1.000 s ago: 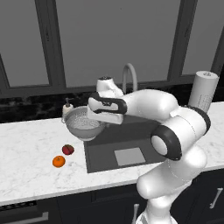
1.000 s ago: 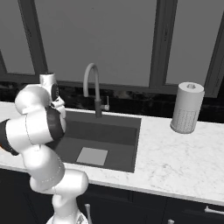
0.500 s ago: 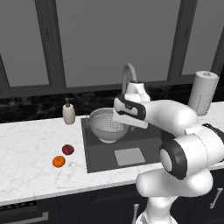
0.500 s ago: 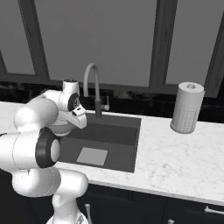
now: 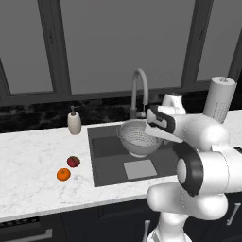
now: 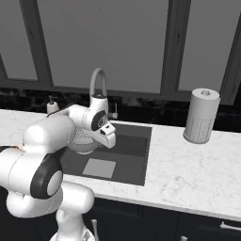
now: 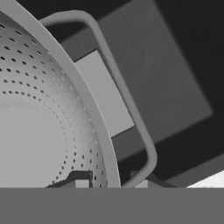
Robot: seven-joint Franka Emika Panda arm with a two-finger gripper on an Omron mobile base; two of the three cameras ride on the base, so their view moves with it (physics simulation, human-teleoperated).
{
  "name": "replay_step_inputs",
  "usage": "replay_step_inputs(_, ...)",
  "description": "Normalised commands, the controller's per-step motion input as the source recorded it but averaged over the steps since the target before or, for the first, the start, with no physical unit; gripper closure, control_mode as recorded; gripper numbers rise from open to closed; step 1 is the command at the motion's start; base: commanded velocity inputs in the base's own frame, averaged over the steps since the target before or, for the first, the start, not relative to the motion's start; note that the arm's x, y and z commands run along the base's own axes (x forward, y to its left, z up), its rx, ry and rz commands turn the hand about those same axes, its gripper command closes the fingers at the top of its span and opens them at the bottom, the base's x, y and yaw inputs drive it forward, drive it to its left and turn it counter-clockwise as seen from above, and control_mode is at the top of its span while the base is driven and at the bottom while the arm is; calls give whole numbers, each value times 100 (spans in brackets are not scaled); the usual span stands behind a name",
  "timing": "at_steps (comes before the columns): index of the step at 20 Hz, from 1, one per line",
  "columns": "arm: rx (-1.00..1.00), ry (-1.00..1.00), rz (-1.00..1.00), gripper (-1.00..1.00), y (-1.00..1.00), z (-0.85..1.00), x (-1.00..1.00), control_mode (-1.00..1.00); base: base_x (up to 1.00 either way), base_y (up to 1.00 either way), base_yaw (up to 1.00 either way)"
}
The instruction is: Put the colander in the sink, put the mango, orange in the colander, and turn on the sink faucet and pour water over the colander.
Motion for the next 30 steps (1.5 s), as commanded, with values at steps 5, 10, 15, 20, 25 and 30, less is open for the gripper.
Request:
replay_step_inputs(5, 0, 0, 2, 100, -41, -4, 18, -100, 0, 0, 0)
replay_step_inputs(10, 0, 0, 8, 100, -18, -38, 29, -100, 0, 0, 0)
replay_step_inputs(15, 0, 3, 6, 100, -10, -55, 15, -100, 0, 0, 0)
replay_step_inputs(20, 0, 14, 3, 100, -1, -44, 10, -100, 0, 0, 0)
replay_step_inputs(25, 0, 13, 3, 100, -2, -39, 15, -100, 0, 0, 0)
replay_step_inputs(30, 0, 3, 1, 100, -4, -38, 32, -100, 0, 0, 0)
